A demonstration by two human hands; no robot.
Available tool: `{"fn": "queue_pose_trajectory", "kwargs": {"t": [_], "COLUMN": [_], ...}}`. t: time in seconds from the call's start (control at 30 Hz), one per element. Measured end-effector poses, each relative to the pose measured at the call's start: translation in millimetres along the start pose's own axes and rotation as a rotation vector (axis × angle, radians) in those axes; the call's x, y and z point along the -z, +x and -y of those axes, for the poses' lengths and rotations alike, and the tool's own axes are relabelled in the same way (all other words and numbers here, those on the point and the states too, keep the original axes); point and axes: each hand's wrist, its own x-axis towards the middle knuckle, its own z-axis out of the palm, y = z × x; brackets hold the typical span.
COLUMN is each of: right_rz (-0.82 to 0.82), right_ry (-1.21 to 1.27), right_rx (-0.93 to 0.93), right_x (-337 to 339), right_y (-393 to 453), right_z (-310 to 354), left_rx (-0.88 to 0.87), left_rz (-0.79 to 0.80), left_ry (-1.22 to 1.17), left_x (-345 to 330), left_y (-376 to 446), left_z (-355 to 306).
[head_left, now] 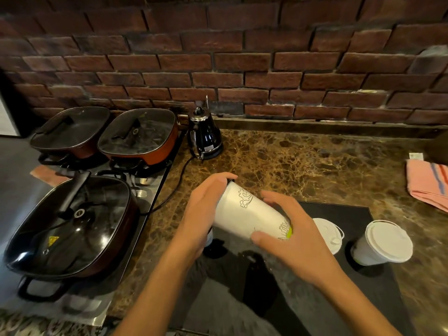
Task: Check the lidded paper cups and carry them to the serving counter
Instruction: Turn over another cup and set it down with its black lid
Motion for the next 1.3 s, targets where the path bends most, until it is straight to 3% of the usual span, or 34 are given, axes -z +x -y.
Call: {"fn": "queue_pose_trajectory", "kwargs": {"t": [0.1,0.2,0.27,0.37,0.47,0.53,0.63,0.73,0.8,0.93,1.0,1.07,1.13,1.2,1.3], "right_rz": [-0.008,-0.016,-0.004,0.133,0.17,0.052,-0.014,-0.001,-0.017,0.165,0.203,0.101,-0.016,-0.032,-0.02], "right_ry": [-0.401,-0.462,-0.213,0.462,0.605,0.381,-0.31,-0.512,-0.378,0.532,0.653,0.452,-0.009,-0.414,-0.446], "right_rx": [0.26,0.25,0.063,-0.254,-0.321,-0.208,0.186,0.325,0.231,-0.276,-0.356,-0.263,-0.019,0.249,0.271], "right_x": [-2,3,7,15,17,15,16,19,20,28,28,26,25,23,24], "right_y": [-2,-5,-6,-4,-3,-3,-5,-6,-5,-3,-3,-3,-6,-11,-12], "right_z": [1,4,11,15,14,10,3,-2,1,11,12,10,5,-1,0], "left_rx": [0.104,0.092,0.043,-0.026,-0.077,-0.057,0.04,0.065,0.042,-0.006,-0.008,0.028,0.086,0.134,0.138], "left_rz": [-0.012,0.066,0.097,0.139,0.146,0.117,0.108,0.129,0.14,0.153,0.135,0.109,0.099,0.095,0.11], "left_ry": [-0.018,-0.026,-0.011,0.013,0.045,0.021,-0.03,-0.03,-0.036,-0.023,-0.03,-0.052,-0.072,-0.092,-0.074], "left_x": [-2,-1,-1,-3,-6,-8,-9,-11,-11,-13,-15,-16,-17,-17,-17], "left_y": [4,4,3,1,-2,-1,1,2,2,-1,-1,-1,-1,0,2], "left_z": [-2,-3,-4,-5,-3,-2,-2,-2,-1,3,7,7,7,7,5]}}
